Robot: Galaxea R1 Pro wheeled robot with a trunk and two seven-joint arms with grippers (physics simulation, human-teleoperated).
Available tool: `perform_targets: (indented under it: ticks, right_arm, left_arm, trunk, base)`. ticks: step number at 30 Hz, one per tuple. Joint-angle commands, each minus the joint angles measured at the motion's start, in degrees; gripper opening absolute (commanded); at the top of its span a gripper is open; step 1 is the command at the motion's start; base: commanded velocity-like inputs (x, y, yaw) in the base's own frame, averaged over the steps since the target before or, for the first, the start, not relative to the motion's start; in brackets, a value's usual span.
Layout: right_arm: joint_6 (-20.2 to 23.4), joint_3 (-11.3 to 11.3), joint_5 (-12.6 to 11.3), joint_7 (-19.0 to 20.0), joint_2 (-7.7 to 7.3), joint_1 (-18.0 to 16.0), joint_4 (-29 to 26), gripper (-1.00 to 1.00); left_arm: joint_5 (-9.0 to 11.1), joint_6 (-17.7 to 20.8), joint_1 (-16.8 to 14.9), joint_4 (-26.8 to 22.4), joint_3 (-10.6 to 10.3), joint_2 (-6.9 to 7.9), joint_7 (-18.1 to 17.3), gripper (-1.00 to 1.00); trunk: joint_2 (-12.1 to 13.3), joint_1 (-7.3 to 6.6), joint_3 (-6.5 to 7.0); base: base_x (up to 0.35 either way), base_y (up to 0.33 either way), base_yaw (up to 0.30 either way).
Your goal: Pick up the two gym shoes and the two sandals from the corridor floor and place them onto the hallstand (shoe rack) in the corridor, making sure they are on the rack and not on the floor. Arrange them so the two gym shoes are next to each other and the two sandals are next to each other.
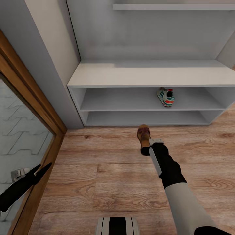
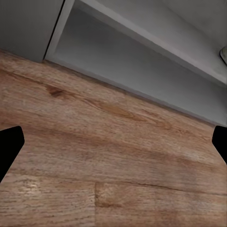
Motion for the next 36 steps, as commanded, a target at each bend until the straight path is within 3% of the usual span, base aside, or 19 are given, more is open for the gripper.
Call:
perform_targets:
  ticks: [1,10,16,31,36]
  right_arm:
    - [0.25,0.04,-0.30,-0.43,-0.01,-0.08,-0.09,-1.00]
    - [0.25,-0.04,-0.72,-0.35,-0.02,-0.05,-0.10,-1.00]
    - [0.25,0.02,-0.67,-0.35,-0.02,-0.02,-0.10,-1.00]
    - [0.25,0.04,-0.30,-0.35,-0.02,-0.01,-0.33,-1.00]
    - [0.18,0.04,-0.22,-0.35,-0.02,0.00,-2.01,-1.00]
  left_arm:
    - [0.30,0.51,-0.03,0.00,0.05,-0.01,-0.17,1.00]
    - [0.25,0.51,-0.03,0.00,-0.06,-0.01,-0.19,1.00]
    - [0.11,0.51,-0.03,0.09,-2.02,-0.01,-0.12,1.00]
    - [-0.16,0.51,-0.03,0.09,-3.58,-0.01,-0.08,1.00]
    - [-0.19,0.51,-0.01,0.09,-7.26,-0.04,-0.06,1.00]
  trunk:
    - [-0.01,-0.01,-0.04]
    - [-0.01,-0.01,-0.23]
    - [-0.01,-0.01,-0.63]
    - [-0.01,-0.01,-1.66]
    - [-0.01,-0.01,-2.00]
  base:
    - [0.000,0.000,0.000]
    - [0.000,0.000,0.065]
    - [0.000,0.000,0.196]
    - [0.000,0.000,0.202]
    - [0.000,0.000,0.202]
